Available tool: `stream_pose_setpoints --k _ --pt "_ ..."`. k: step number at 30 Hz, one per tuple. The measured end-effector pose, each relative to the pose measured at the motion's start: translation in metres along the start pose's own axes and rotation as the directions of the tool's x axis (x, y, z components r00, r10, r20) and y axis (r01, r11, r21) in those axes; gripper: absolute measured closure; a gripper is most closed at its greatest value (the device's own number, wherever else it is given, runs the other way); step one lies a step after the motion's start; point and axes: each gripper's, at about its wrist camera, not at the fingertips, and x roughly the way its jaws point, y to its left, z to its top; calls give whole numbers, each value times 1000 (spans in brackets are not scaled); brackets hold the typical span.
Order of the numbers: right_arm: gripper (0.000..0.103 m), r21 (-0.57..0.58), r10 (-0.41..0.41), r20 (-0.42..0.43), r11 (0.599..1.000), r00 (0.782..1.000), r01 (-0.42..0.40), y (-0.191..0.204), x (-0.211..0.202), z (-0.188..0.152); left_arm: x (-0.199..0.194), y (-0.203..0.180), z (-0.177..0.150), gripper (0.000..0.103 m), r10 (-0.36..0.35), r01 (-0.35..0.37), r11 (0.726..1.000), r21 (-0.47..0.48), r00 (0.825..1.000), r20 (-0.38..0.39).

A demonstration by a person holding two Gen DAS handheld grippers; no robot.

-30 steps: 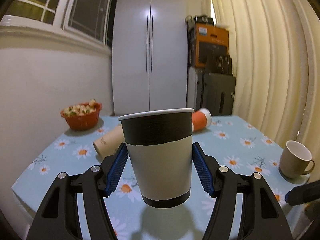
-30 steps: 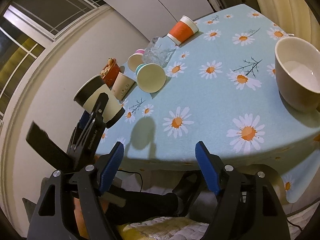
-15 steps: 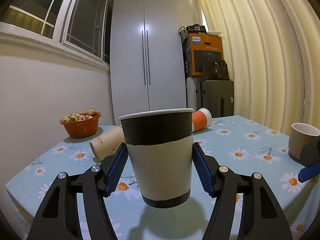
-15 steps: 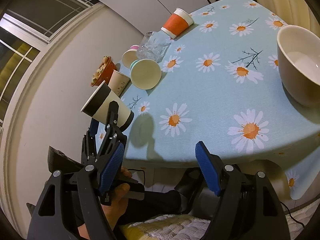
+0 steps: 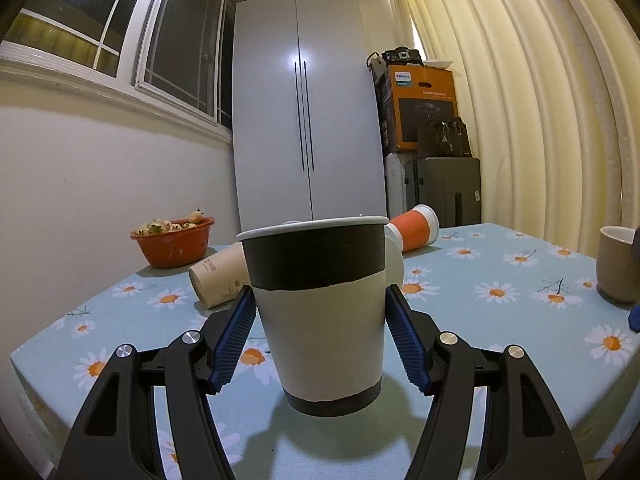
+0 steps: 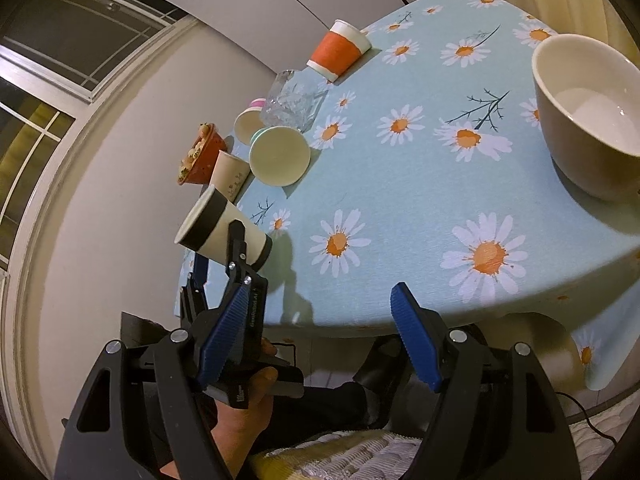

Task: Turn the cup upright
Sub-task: 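Carry the cup with the left gripper and rotate it mouth up, then lower the upright cup onto the tablecloth and open the left gripper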

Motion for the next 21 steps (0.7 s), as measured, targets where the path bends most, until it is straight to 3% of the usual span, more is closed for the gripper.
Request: stream_pose_setpoints --k 15,21 --pt "29 17 -4 -3 1000 1000 4 -3 2 1 6 -4 -10 38 -14 14 1000 2 999 -47" --pt "29 15 -1 -6 1000 1000 1 -2 3 1 6 -2 -7 14 -12 11 1000 -24 998 -65"
